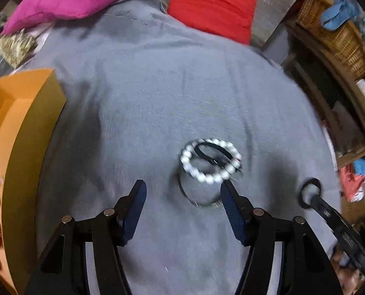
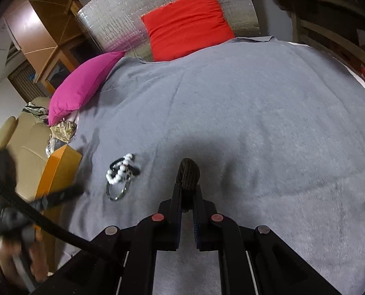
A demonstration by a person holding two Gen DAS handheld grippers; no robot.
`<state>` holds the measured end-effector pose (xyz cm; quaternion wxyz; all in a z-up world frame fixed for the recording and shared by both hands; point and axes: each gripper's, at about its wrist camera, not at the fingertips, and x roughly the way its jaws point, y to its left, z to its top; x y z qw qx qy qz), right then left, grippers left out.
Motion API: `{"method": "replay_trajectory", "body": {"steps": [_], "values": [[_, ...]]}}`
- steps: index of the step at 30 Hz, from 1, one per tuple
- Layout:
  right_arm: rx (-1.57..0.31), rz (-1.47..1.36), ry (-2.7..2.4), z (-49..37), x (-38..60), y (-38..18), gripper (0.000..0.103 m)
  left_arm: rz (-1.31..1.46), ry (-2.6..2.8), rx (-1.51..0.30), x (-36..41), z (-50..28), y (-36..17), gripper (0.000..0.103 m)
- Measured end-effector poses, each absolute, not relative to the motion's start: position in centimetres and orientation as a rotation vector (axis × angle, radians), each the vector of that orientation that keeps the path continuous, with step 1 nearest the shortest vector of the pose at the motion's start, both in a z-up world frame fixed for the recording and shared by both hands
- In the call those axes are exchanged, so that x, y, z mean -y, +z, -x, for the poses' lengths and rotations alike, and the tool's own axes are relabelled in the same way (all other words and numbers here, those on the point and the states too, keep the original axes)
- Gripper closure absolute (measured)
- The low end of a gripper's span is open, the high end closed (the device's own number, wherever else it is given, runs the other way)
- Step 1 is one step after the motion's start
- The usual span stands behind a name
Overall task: Organize jewelry
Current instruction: 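Grasp the white beaded bracelet with the left tool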
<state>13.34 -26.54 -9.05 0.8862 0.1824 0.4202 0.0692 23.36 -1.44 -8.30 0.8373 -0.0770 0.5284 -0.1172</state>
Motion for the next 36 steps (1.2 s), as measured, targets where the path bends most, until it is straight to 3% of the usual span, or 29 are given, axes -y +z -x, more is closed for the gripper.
{"method": "replay_trajectory", "body": {"steps": [4, 9, 14, 23, 36], "values": [[-0.856, -0.398, 0.155, -12.9, 27.4, -9.5, 0.094, 0.164, -0.271, -1.203, 2.1, -25.3, -9.6, 0.056], [-0.835, -0.436, 0.174, -12.8, 28.3, -9.9, 0.094, 0.153, -0.281, -1.226, 3.4, -26.1, -10.1, 0.058], [-0.814, -0.457, 0.189, -12.5, 28.6, -10.2, 0.094, 0.22, -0.258, -1.273, 3.0, -28.5, -10.8, 0.066], [-0.787, -0.492, 0.207, -12.4, 29.5, -10.2, 0.094, 0.239, -0.268, -1.306, 4.2, -31.1, -11.3, 0.093], [-0.775, -0.485, 0.211, -11.8, 29.2, -9.8, 0.094, 0.217, -0.368, -1.122, 5.2, -27.0, -5.3, 0.094]]}}
